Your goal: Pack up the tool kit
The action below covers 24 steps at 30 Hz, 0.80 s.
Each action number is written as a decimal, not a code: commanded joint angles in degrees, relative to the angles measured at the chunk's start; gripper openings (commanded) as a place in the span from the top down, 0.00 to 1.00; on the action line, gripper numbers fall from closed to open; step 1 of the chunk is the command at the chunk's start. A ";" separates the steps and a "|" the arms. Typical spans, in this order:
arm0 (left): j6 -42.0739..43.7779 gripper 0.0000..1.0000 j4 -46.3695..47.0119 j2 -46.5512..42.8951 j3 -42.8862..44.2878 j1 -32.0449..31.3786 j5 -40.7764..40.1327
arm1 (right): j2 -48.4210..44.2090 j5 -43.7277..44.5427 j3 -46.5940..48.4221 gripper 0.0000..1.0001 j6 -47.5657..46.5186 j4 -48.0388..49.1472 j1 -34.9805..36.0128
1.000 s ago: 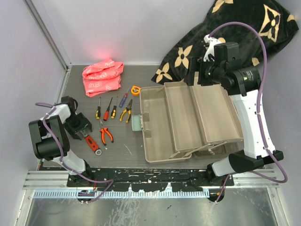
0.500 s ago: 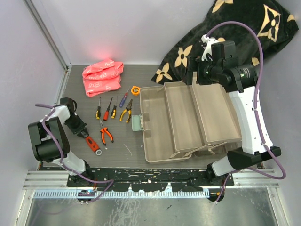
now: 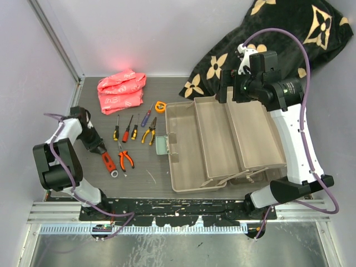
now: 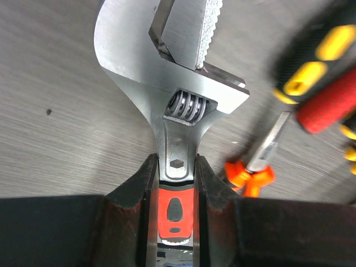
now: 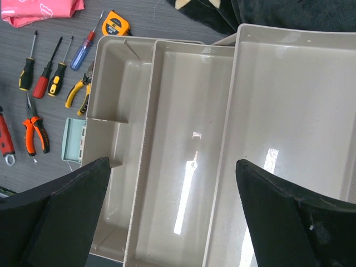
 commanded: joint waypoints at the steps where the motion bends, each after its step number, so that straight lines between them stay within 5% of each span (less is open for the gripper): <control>1: 3.46 1.00 -4.13 -5.67 10.33 -2.50 5.07 | -2.84 0.97 -0.31 0.00 -0.58 3.52 0.30; 6: 2.34 1.00 -8.88 -5.19 23.84 -10.18 6.01 | -2.28 0.48 0.40 0.00 -0.59 4.60 0.15; 17: -4.07 1.00 -6.96 7.22 52.56 -40.13 10.32 | -1.01 -3.20 0.33 0.00 0.37 3.07 -0.20; 24: -13.70 1.00 -2.89 14.68 58.75 -48.56 11.52 | -3.07 -0.52 -0.46 0.00 1.88 0.73 -0.20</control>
